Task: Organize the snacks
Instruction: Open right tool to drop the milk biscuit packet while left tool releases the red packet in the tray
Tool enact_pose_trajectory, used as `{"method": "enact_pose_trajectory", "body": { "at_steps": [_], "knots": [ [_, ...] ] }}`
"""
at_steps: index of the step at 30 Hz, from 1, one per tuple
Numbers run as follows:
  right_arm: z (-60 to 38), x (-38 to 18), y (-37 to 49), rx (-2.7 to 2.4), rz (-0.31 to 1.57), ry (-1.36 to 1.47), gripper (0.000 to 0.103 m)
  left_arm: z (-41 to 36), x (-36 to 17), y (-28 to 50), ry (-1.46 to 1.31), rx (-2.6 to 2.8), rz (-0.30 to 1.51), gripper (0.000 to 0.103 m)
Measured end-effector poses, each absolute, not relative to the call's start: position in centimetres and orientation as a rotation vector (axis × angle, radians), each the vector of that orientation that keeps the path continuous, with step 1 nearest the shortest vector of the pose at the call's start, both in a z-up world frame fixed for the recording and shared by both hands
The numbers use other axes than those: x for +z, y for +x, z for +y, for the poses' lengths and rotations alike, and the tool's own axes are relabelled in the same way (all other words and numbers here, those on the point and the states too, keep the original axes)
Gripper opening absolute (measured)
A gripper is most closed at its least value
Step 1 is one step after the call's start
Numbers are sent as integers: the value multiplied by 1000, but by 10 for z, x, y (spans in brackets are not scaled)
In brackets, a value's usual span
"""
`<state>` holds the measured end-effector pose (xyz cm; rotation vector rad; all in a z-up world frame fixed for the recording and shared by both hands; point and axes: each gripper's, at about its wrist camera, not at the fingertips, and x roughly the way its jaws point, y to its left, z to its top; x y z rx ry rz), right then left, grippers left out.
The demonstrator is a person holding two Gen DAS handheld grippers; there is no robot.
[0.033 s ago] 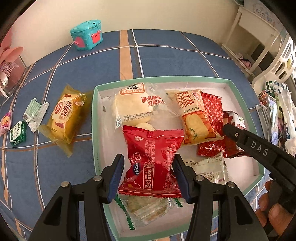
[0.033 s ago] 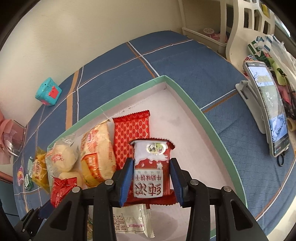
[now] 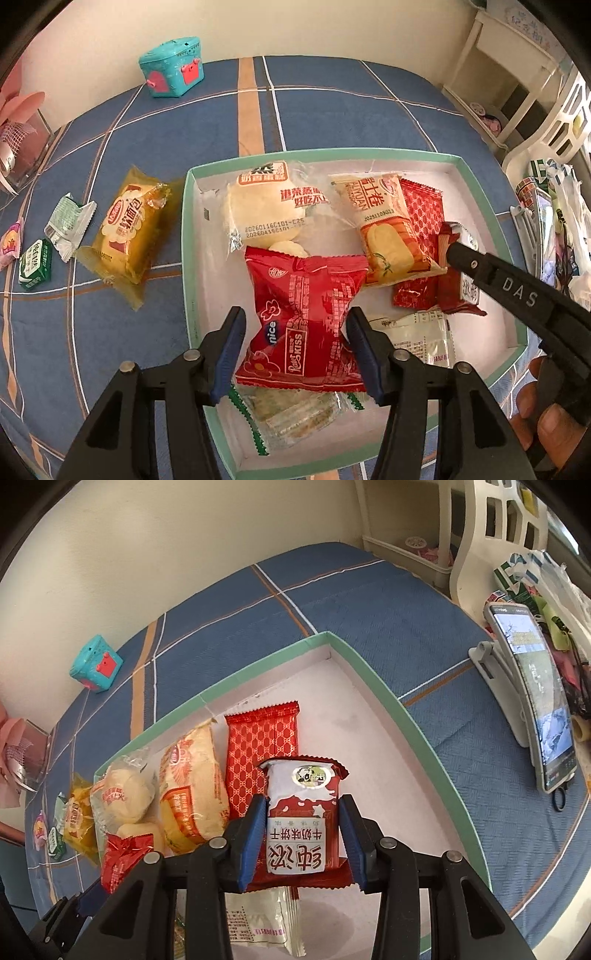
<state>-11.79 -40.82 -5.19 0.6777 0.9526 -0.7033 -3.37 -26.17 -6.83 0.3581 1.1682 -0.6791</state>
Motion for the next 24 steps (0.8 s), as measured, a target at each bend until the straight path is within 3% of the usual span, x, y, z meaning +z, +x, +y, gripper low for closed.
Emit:
{"method": "enact_pose_trajectory", "body": {
  "at_steps": [8,11,13,17,20,24],
  "knots": [
    [-401,-49,-120,-720,971,658,52,-257,-68,-32,354,-679,1190,66],
    [-396,-42,-120,-724,969,640,60,-253,-64,-33,353,-680,1189,70],
    [-392,-38,-120,-728,967,626,75,-251,-61,-33,354,-681,1187,72],
    [-382,-30,-121,-737,971,600,81,-244,-54,-34,347,-691,1178,74],
    [-375,-25,-122,-741,970,587,89,-238,-50,-34,330,-691,1172,85],
    [-367,-21,-124,-748,976,579,97,-226,-49,-26,319,-657,1171,85]
  ]
}}
